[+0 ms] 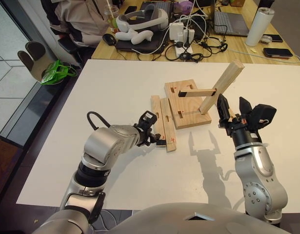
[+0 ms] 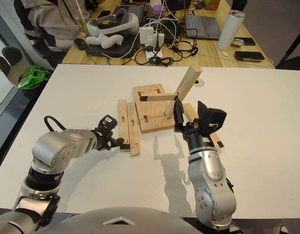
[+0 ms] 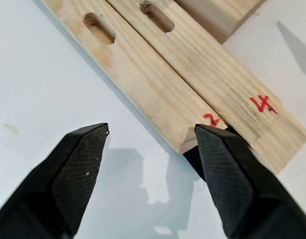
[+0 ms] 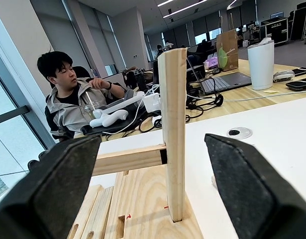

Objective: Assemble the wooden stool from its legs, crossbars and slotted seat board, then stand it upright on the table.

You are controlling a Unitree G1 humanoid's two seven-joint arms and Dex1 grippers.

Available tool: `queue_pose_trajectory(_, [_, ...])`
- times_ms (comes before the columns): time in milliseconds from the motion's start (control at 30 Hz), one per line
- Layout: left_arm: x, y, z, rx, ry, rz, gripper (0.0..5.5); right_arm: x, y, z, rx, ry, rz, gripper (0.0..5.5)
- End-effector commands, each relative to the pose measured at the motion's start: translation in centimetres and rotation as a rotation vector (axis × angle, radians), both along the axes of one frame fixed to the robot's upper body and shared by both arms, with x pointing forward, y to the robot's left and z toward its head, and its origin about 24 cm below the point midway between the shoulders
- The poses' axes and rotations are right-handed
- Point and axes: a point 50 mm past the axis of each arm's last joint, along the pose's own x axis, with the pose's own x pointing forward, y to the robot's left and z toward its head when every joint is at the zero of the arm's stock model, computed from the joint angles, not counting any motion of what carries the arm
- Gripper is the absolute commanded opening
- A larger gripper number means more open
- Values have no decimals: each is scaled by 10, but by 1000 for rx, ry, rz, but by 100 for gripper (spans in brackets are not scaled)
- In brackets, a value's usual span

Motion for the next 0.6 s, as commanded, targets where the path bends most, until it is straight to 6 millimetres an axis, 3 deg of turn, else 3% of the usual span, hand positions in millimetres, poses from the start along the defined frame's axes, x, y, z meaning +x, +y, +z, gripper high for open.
queue_pose_trajectory(33, [0, -7, -5, -124, 62, 110, 323, -2, 4, 2, -16, -19, 12, 389])
queue_pose_trajectory(200, [1, -15, -14, -190, 111, 209, 323, -1, 4, 2, -19, -30, -1, 389])
queue_pose_trajectory(600, [-6, 17, -23, 165, 25, 66, 323, 1, 0, 5, -30, -45, -10, 389])
